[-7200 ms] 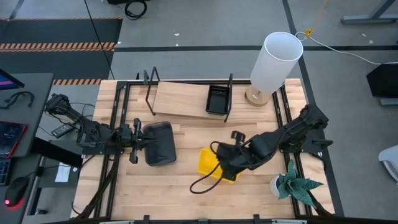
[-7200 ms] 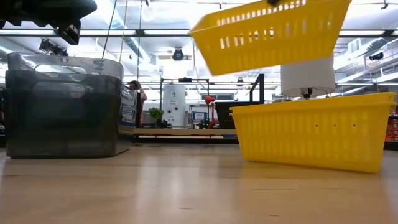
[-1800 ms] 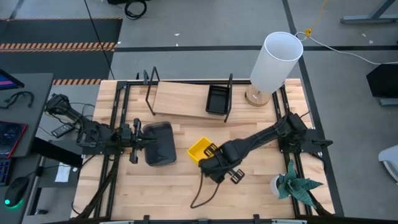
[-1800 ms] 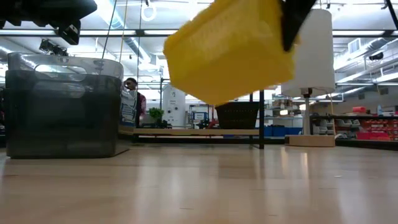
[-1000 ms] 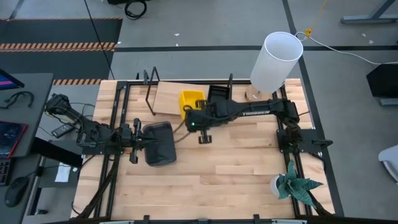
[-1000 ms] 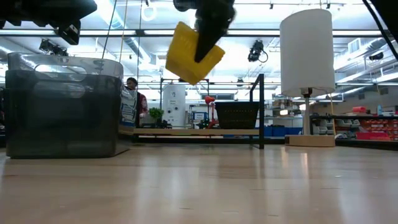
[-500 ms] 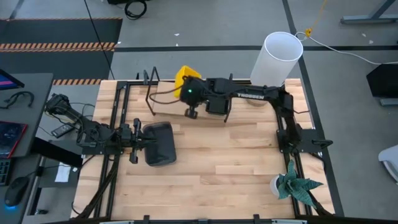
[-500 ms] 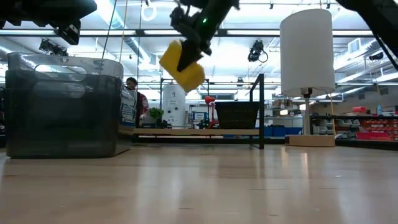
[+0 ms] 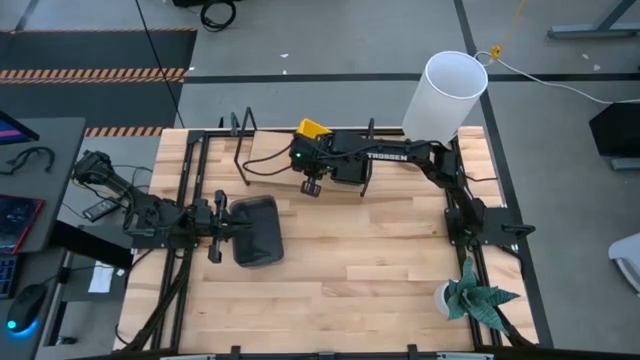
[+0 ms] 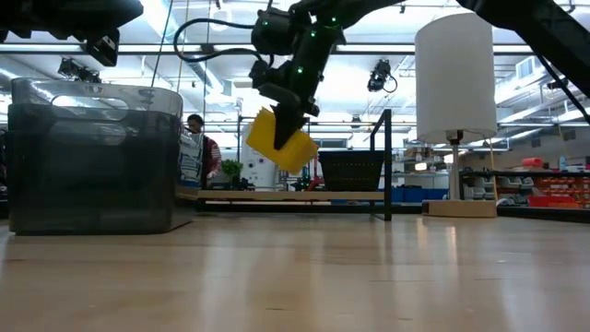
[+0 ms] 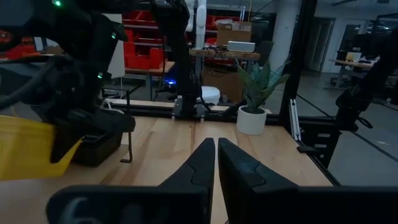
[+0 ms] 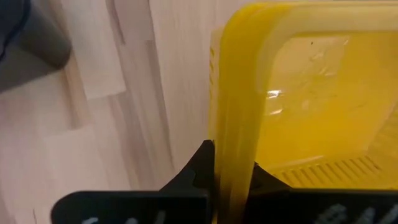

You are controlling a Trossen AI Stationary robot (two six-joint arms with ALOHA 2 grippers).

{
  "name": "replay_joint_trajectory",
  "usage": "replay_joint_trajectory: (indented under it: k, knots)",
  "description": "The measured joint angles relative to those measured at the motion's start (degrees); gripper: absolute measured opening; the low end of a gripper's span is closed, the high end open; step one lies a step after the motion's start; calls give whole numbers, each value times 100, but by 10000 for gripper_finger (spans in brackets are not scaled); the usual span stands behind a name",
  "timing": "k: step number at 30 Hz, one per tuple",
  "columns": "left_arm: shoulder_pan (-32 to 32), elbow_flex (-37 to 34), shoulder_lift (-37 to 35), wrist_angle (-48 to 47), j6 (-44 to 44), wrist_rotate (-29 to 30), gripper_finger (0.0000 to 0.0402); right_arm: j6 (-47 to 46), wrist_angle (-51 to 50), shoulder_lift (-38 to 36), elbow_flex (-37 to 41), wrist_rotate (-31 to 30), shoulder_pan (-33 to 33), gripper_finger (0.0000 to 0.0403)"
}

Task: Stack baskets on shelf by color
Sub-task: Put the stacked yellow baskets on the shelf

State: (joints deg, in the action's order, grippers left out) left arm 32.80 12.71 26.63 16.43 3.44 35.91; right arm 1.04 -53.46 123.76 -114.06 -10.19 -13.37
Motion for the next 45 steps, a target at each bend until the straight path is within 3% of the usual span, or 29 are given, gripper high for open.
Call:
replay_joint_trajectory:
  k: [12,27,36,45]
  knots:
    - [2,0,-2,0,0,3,34,-82,-75,-2,72,278,-37,22]
    - [2,0,-1,0,0,1,34,-823,-315,-2,72,486,-85,101]
    - [2,0,-2,0,0,1,29,-541,-156,-12,-192,532,-218,111]
    - [2,0,-2,0,0,1,31,123,443,-15,-171,-574,-781,93]
